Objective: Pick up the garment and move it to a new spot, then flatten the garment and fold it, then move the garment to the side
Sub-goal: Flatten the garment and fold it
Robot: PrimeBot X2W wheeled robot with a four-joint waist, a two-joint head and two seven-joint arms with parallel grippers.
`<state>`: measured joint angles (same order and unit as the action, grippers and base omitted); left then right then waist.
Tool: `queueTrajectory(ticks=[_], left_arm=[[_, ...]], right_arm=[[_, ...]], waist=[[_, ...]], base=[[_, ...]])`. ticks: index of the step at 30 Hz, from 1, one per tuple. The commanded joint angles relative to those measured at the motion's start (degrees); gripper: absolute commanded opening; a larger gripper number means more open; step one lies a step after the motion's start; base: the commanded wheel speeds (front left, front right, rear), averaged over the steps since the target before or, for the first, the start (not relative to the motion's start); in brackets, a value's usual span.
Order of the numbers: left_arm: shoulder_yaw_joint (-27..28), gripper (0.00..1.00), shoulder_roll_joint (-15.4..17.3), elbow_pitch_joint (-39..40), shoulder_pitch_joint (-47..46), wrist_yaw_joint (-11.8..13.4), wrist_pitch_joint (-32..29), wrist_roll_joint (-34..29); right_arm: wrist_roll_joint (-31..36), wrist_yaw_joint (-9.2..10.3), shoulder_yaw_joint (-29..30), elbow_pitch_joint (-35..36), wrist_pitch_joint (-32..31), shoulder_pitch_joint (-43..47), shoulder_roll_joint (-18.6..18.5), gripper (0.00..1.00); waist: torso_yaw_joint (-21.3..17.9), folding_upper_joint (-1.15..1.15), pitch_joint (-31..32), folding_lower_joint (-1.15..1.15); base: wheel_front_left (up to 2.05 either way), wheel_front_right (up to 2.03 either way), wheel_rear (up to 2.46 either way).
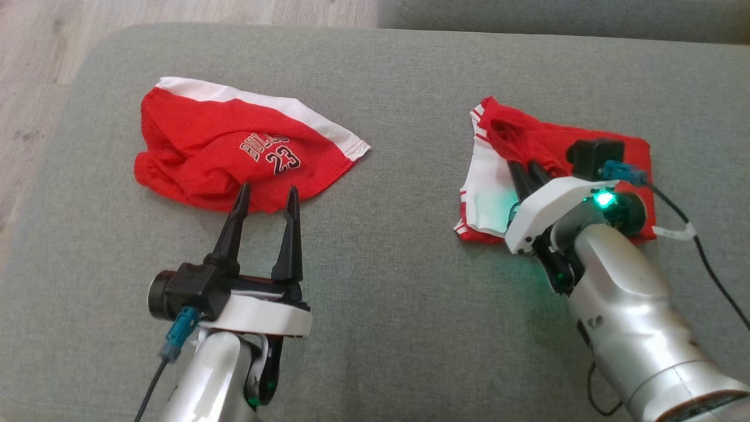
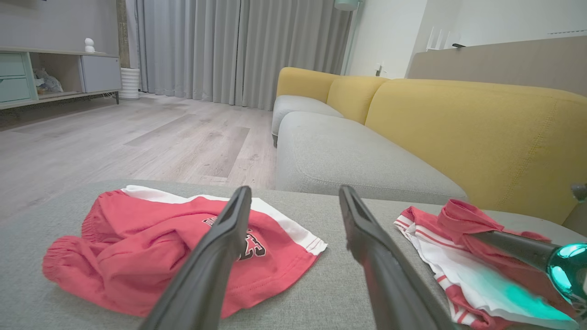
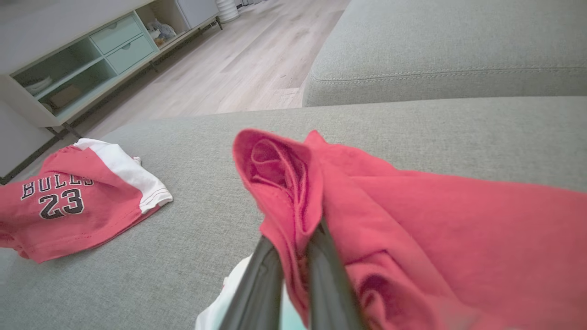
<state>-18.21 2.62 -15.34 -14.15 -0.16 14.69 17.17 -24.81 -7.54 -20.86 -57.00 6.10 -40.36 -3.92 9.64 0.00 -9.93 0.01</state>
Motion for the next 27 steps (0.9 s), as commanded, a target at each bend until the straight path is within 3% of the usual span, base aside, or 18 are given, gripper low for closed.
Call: queueTrajectory(ticks=[1, 2, 9, 14, 17, 20, 27], left_arm=[[1.6, 1.0, 0.3, 1.8, -2.4, 0.3, 0.3, 0.3], [1.6, 1.0, 0.3, 1.8, -2.4, 0.3, 0.3, 0.3], [1.9, 1.0, 0.3, 1.2, -2.2, 0.4, 0.3, 0.6], [2.4, 1.0, 0.3, 1.5, -1.6, 0.7, 0.3, 0.5], [3.1, 1.0, 0.3, 1.9, -1.1, 0.8, 0.3, 0.6], [3.7, 1.0, 0.3, 2.5, -0.5, 1.0, 0.3, 0.8], [4.5, 1.0, 0.3, 3.2, 0.7, 1.2, 0.3, 0.9]], right_arm=[[-1.5, 0.05, -2.0, 1.4, 1.0, -0.6, 1.0, 0.29], [-2.5, 0.05, -3.2, 1.6, 1.3, -0.5, 1.0, 1.0], [-15.3, 0.05, -14.7, 9.2, 1.9, 0.7, 1.0, 1.0], [-18.5, 0.05, -16.8, 10.6, 5.9, -1.3, 1.0, 1.0], [-15.3, 0.05, -13.7, 8.2, 8.1, -3.1, 1.0, 1.0], [-8.3, 0.05, -6.8, 6.2, 8.8, -4.2, 0.5, 1.0], [9.0, 0.05, 10.9, 16.6, 8.9, 4.5, -5.2, 1.0]], waist=[[0.0, 0.0, 0.0, -0.01], [-0.1, 0.0, 0.0, -0.01], [-2.0, 0.0, 1.3, -0.01], [-4.6, 0.0, 2.7, -0.01], [-6.3, 0.0, 3.7, -0.01], [-7.9, 0.0, 4.4, -0.01], [-10.0, 0.0, 5.5, -0.01]], base=[[0.0, 0.0, 0.0], [0.0, 0.0, 0.0], [0.0, 0.0, 0.0], [0.0, 0.0, 0.0], [0.0, 0.0, 0.0], [0.0, 0.0, 0.0], [0.0, 0.0, 0.0]])
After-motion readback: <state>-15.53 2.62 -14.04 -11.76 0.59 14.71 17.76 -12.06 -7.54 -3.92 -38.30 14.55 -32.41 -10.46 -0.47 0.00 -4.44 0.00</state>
